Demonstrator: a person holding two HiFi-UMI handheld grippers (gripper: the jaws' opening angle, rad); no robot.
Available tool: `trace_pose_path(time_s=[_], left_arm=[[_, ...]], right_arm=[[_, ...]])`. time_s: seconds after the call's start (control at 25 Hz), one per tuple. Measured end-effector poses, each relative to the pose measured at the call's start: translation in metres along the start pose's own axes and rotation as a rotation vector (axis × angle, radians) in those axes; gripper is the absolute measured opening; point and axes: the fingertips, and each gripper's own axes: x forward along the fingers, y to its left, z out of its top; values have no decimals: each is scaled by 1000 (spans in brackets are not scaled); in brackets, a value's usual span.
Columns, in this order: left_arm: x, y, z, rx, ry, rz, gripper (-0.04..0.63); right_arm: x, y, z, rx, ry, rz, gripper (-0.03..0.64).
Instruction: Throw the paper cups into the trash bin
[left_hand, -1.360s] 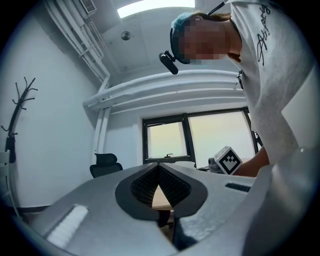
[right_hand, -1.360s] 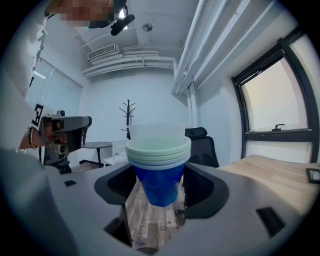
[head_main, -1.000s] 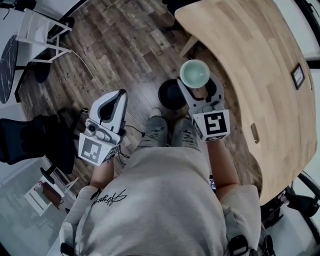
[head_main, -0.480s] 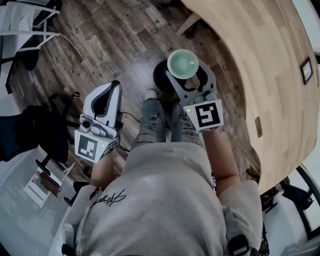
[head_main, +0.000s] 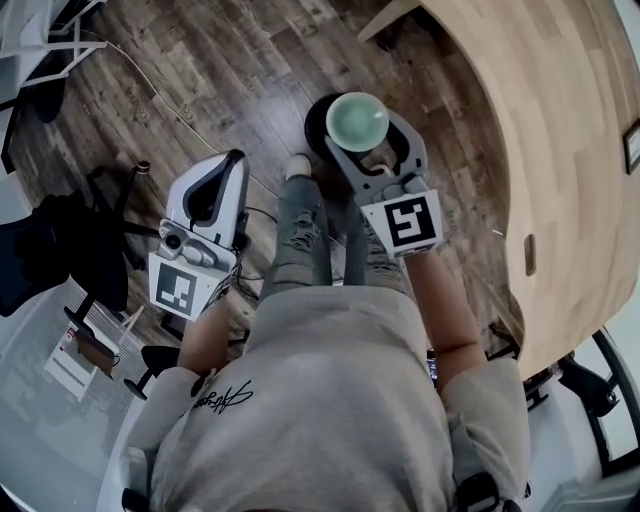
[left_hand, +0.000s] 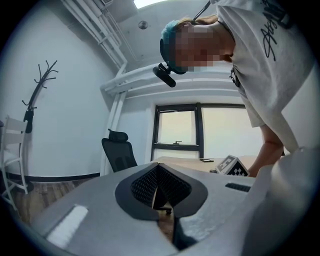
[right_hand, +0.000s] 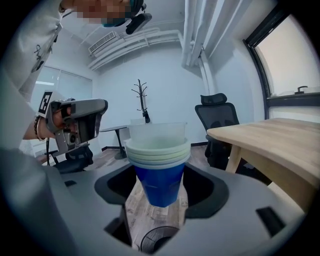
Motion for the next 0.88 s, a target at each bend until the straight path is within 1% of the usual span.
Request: trace_pose_path(time_s=[0.16,0.32,0.48,0.6,0.88], left_arm=[[-2,0,-18,-12,6,2,3],[-2,0,-39,-10,25,1,3],[6,1,-51,-33,22,3,3],[7,4,-62,-38,29,8,3],[5,7,-92,-57,50,24,3]], right_arm=[[6,5,-14,-33,12,12,298],[13,3,-35,-26,31,25,298],[22,2,-62,-25,67,40,298],[30,2,-79,-34,58,47,298],[41,5,-122,-15,122,75,298]])
